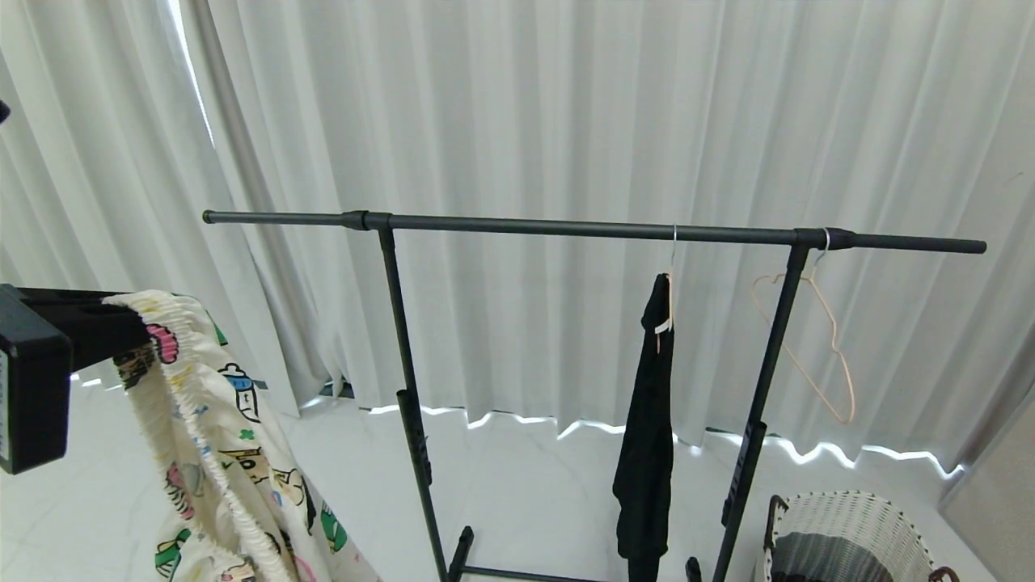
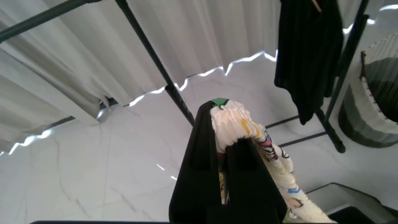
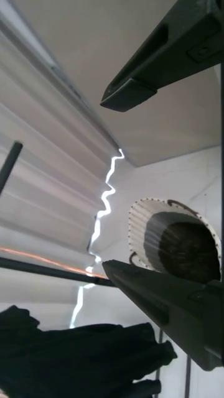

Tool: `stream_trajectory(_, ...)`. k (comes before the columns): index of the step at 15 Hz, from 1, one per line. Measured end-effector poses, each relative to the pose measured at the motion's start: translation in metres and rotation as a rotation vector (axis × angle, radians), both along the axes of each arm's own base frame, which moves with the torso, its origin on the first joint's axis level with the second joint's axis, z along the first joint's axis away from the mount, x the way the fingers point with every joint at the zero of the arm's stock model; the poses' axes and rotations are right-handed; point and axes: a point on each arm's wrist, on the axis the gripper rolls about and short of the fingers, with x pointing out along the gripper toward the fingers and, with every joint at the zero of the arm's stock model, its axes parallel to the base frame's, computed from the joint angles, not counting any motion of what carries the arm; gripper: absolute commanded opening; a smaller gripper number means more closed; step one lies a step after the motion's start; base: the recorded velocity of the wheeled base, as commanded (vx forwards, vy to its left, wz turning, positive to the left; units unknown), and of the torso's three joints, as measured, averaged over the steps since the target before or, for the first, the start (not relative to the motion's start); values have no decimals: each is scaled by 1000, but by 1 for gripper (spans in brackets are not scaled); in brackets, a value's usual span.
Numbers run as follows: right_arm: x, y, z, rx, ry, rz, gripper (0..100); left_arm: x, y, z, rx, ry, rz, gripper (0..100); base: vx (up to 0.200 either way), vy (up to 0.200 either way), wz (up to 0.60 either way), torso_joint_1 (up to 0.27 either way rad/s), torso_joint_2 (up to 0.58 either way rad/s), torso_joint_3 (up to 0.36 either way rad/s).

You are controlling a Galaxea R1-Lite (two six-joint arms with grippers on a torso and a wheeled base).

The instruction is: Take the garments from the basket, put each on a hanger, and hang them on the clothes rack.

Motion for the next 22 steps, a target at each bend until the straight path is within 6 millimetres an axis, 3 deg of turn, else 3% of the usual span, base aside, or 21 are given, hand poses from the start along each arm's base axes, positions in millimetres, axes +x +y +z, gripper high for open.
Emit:
stream_trajectory(6,0,0,-1,12,1,-3,100,0,0,1,0,-2,-1,0,200,0,0,4,5,2)
stream_trajectory(10,3,0,-13,28,43,-7,100,-1,0,0,2,-3,-5,0,200,0,0,1,5,5)
stream_trajectory(19,26,2,-69,227,229,-97,100,-4,2,0,59,-26,-37,0,0,0,0,0,0,0)
stream_trajectory(22,46,6,-90,356,219,-97,100,-5,2,0,65,-29,-40,0,0,0,0,0,0,0)
